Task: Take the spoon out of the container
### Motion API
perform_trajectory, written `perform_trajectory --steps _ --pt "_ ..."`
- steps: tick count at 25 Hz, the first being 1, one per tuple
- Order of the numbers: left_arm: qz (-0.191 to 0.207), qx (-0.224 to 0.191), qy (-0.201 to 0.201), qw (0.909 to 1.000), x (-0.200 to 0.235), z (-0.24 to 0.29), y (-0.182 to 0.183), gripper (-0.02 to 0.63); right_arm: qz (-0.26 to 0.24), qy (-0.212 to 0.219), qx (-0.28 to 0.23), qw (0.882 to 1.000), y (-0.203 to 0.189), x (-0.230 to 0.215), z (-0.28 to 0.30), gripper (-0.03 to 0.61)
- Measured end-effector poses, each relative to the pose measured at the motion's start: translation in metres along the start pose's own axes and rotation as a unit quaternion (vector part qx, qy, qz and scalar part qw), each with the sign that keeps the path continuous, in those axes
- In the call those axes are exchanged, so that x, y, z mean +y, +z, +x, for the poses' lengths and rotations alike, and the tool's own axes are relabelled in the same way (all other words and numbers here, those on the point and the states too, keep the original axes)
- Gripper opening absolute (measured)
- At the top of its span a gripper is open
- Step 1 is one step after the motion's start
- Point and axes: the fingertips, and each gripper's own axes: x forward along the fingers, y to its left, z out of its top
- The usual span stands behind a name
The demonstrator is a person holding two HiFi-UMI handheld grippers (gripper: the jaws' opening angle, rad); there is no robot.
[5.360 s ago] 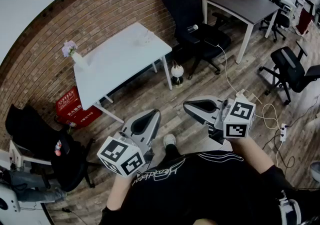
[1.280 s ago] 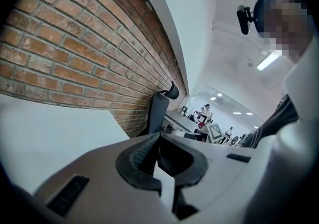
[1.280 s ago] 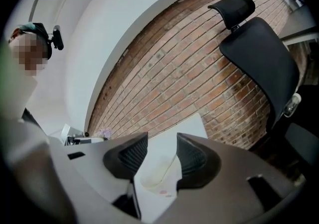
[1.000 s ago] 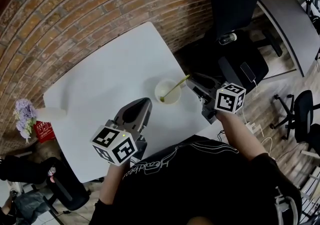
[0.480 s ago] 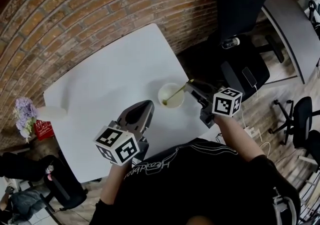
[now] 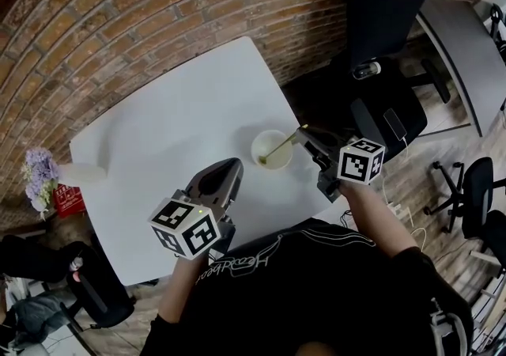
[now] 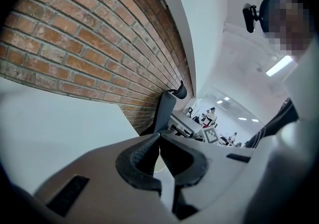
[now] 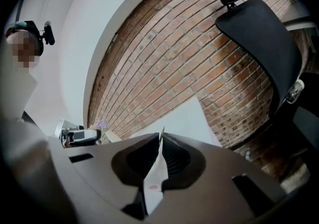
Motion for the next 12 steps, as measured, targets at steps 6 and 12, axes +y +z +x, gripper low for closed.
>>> perform_trajectory --steps 6,12 --pt "0.010 0.003 0.003 0.9999 -0.008 -0.007 -0.002 0.006 -0.015 0.005 -0.007 1.000 0.001 0.009 -0.004 0.006" --pt "0.019 -0.001 0.006 0.9998 -0.019 -0.023 -0.005 0.006 -0.030 -0.002 -0.018 0.999 0.002 0.022 -0.010 0.002"
